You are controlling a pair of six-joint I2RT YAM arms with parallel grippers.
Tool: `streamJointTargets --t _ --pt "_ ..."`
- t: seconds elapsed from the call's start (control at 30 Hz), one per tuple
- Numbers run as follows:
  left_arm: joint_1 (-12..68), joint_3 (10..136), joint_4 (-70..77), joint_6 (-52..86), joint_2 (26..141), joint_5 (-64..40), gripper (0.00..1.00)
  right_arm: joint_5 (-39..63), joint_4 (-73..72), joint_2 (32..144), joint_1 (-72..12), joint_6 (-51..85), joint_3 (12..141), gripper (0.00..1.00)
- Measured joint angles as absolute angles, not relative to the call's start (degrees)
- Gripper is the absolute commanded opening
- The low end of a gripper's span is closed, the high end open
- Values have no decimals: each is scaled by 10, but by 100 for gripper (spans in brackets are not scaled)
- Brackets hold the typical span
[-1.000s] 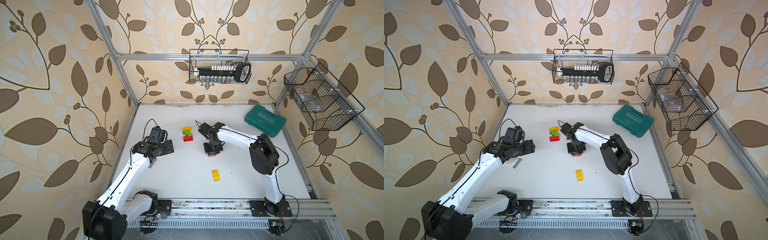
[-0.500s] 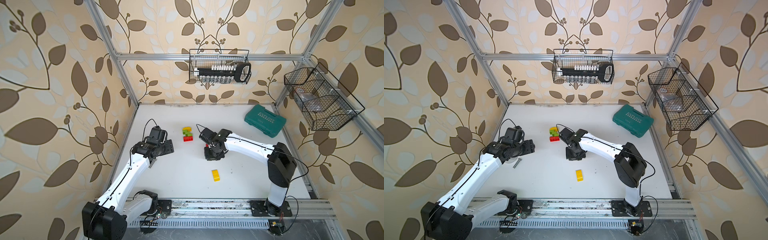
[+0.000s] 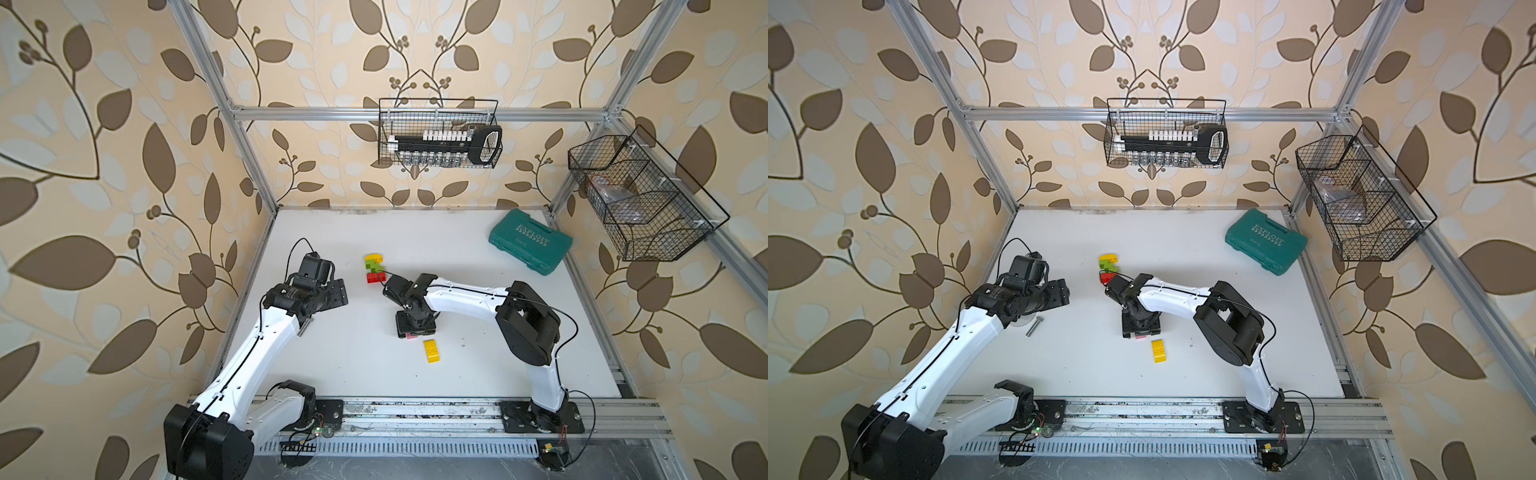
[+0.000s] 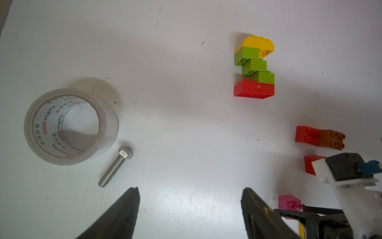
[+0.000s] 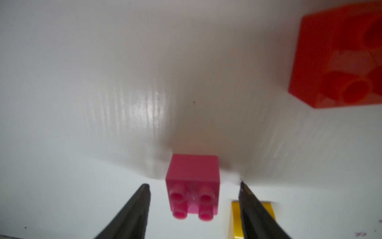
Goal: Assemble the letter s with lego
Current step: Adjust the lego brick at the center of the board.
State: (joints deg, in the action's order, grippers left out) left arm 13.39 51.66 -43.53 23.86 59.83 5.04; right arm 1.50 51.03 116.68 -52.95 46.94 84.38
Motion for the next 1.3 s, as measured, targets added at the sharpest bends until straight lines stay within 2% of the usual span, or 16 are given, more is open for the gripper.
streamJointTargets --t 0.13,0.23,0.37,0.47,0.53,0.63,0.67,0.77,1.3 --pt "134 517 -435 239 598 50 81 -6 521 1123 -537 429 844 78" --pt "134 516 -435 239 597 50 81 -33 510 1039 -542 350 836 79" --pt "134 516 -435 239 596 50 79 -76 469 902 -542 156 804 79" --pt "134 516 -435 239 596 50 79 -86 448 870 -541 -20 783 80" --pt "134 515 -435 239 596 50 79 -84 440 879 -538 -128 761 78" --pt "134 515 -435 239 596 50 78 -61 439 912 -526 -261 725 70" --pt "134 515 -435 239 596 50 78 -50 439 926 -519 -297 716 66" --pt "134 515 -435 239 596 50 79 -25 431 954 -501 -370 701 64" --pt "134 514 -435 239 596 50 78 36 347 1031 -505 -469 700 61"
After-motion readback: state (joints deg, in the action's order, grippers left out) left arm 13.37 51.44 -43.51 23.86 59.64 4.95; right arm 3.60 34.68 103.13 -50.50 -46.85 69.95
